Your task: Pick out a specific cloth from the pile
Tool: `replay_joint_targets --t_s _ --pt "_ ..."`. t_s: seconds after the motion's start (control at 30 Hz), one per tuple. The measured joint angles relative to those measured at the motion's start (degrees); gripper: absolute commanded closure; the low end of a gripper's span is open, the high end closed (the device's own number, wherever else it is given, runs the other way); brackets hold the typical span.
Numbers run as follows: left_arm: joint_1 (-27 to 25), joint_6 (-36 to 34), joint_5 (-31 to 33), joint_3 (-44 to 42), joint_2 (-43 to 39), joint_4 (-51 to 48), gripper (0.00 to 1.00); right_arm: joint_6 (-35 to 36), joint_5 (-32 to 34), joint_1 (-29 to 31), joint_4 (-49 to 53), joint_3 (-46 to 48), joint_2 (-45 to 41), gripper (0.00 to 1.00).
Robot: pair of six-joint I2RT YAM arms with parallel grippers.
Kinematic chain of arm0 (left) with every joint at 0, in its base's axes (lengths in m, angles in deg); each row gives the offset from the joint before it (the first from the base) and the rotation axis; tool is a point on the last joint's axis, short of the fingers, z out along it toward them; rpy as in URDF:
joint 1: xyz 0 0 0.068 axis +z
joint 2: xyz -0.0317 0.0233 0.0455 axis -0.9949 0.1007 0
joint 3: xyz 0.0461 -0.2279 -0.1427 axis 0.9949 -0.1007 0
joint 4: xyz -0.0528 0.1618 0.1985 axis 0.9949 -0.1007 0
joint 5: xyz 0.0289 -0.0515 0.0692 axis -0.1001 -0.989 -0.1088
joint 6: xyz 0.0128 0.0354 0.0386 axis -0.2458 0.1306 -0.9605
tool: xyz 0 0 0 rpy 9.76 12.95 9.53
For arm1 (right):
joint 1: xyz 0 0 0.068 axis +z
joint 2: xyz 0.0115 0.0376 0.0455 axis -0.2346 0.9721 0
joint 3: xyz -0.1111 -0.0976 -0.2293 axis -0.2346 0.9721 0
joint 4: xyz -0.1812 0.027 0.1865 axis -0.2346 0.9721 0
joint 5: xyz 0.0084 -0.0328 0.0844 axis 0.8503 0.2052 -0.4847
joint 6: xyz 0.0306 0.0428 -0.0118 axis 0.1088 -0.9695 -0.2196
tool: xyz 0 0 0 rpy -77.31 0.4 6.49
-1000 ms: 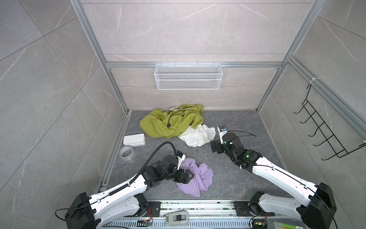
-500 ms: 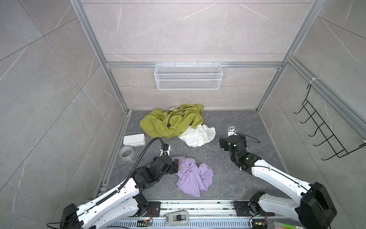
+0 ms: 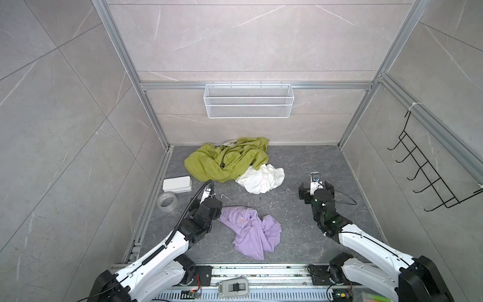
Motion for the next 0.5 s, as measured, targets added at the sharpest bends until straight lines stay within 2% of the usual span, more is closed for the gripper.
replay_joint_targets --t_s 0.13,0.33,0.5 --pt "4.9 -3.8 -2.2 -1.7 5.0 10.1 0.10 -2.3 0.0 -2.4 -3.0 0.2 4.2 0.00" --pt "13.2 -6.2 -6.8 -1.9 10.0 17.6 0.10 -4.5 0.0 -3.3 -11.0 4.2 8.2 0.00" --pt "16.4 -7.5 -8.8 -1.9 15.7 24.0 0.11 -3.8 0.2 -3.7 -20.6 9.4 11.9 0.00"
